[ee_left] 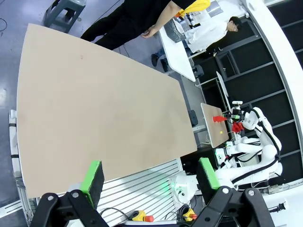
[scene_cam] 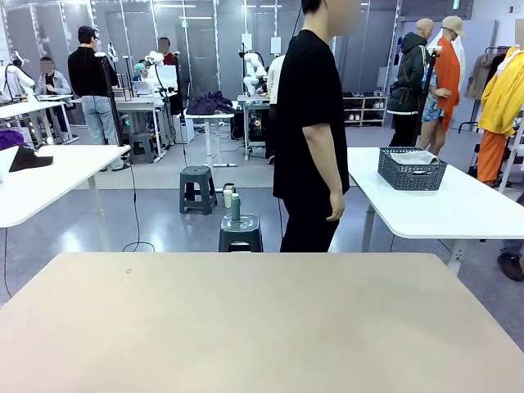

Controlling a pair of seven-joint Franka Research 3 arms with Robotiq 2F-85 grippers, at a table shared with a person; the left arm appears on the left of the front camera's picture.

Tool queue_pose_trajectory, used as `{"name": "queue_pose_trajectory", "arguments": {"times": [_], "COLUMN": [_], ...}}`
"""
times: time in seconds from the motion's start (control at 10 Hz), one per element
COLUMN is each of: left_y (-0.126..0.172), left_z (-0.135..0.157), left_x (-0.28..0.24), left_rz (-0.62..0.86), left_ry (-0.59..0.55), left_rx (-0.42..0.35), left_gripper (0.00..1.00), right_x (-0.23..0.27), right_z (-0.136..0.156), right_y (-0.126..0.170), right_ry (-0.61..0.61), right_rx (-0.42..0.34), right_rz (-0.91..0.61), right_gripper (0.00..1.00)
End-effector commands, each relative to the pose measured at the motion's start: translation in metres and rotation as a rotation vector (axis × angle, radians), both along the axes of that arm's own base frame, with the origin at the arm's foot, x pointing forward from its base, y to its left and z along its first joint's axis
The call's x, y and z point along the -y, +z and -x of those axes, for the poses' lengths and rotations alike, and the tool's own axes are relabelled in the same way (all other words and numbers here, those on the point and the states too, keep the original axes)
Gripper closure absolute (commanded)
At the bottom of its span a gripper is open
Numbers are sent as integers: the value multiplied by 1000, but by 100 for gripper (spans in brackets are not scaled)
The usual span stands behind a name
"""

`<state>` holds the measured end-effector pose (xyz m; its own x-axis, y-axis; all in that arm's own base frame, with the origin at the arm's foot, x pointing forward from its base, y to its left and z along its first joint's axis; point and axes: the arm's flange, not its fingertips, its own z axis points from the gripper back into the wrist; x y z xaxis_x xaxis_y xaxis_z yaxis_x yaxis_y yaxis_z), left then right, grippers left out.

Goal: Fold the towels and place them in the basket.
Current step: Stack the folded Towel with hook on the right side of the table.

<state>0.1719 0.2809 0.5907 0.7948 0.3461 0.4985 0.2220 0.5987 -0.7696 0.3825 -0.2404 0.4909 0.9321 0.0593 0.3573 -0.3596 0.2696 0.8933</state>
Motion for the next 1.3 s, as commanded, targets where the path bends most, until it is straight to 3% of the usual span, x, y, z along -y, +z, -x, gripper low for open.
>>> {"name": "queue_pose_trajectory", "arguments": {"times": [0.0,1.2], "left_y": [3,3], "left_z": [1,1], "left_x": [-1,-1], "left_rz": [-3,-3], "left_ry": [-19,-19], "left_rx": [22,22], "left_gripper": [0,0], "right_x": [-1,-1], "right_z": [2,2], "right_y": [3,3], "right_ry": [5,5], "right_rx": [6,6], "right_rz": [-4,-4], "right_gripper": [0,0]}}
